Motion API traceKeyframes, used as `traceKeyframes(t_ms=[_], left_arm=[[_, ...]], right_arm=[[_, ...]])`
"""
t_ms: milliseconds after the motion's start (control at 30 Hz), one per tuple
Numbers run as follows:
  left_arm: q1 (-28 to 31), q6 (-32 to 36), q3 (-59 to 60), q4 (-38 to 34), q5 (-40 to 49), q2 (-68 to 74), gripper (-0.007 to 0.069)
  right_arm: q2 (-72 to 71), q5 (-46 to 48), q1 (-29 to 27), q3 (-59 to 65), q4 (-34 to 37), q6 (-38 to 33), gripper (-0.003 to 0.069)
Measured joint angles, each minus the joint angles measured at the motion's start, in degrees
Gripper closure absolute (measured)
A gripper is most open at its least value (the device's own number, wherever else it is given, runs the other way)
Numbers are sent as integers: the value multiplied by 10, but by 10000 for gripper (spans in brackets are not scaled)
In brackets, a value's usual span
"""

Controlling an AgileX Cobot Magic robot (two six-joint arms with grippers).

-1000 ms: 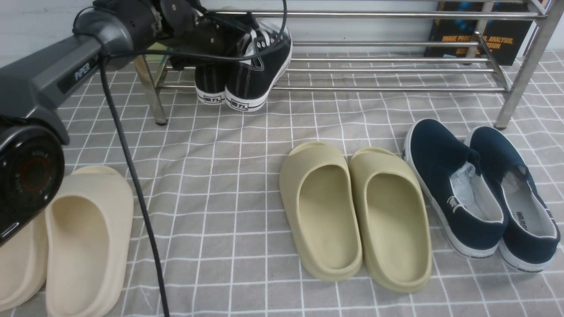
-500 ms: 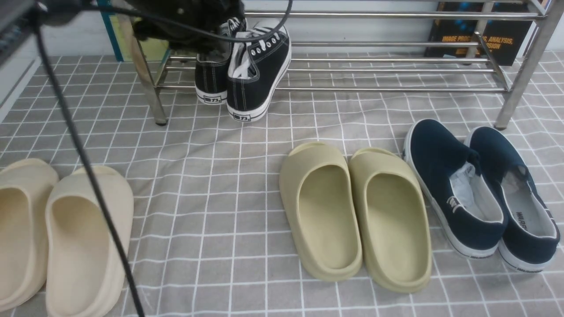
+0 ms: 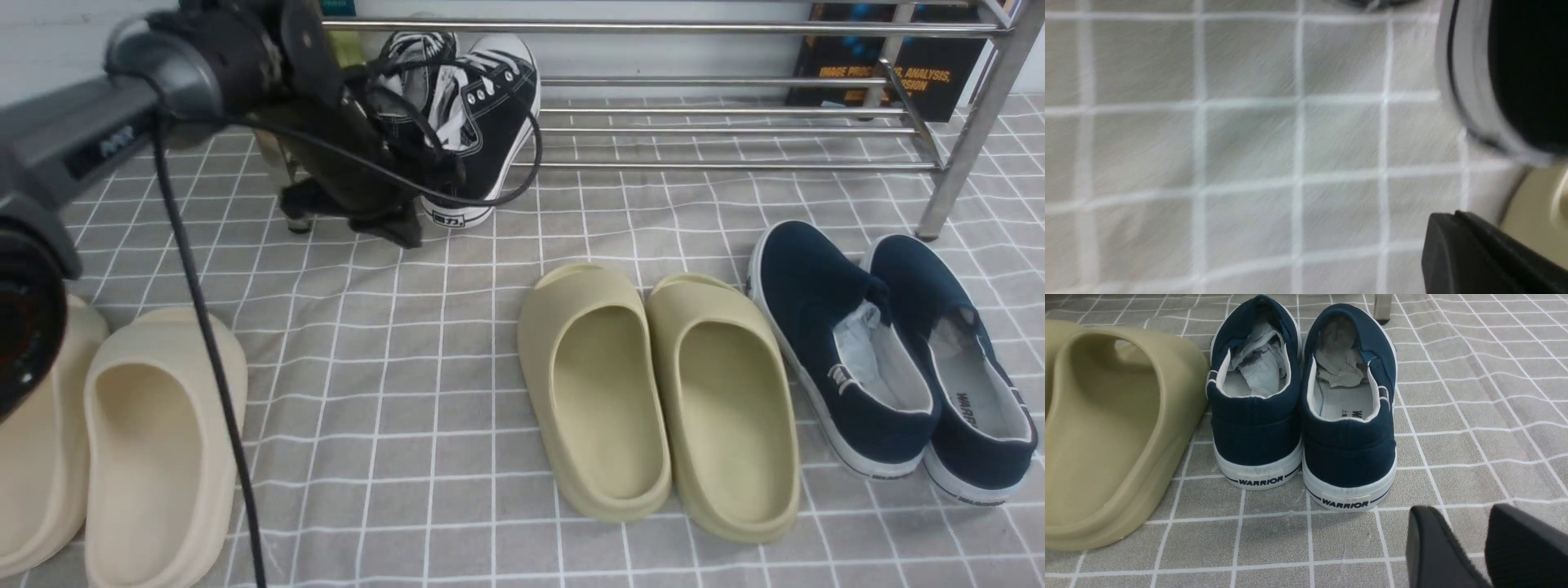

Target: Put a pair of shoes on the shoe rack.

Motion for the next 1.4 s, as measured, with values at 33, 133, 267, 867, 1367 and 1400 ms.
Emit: traceKeyframes(t_ms=[33,133,267,867,1367,1400], left_arm=[[-1,2,0,-17,-24,1,638],[-9,9,0,-34,-59,0,638],[-31,15,-1,-37,-106,0,638],[-23,31,-40,-1,6,-107,638],[-23,-92,200,235,64,-642,638],[-23,-98,218,239,63,-649,638]], right_arm=[[0,0,0,0,0,0,420],[0,0,0,0,0,0,420],[0,0,0,0,0,0,420],[0,0,0,0,0,0,420],[0,0,0,0,0,0,420],[0,0,0,0,0,0,420]])
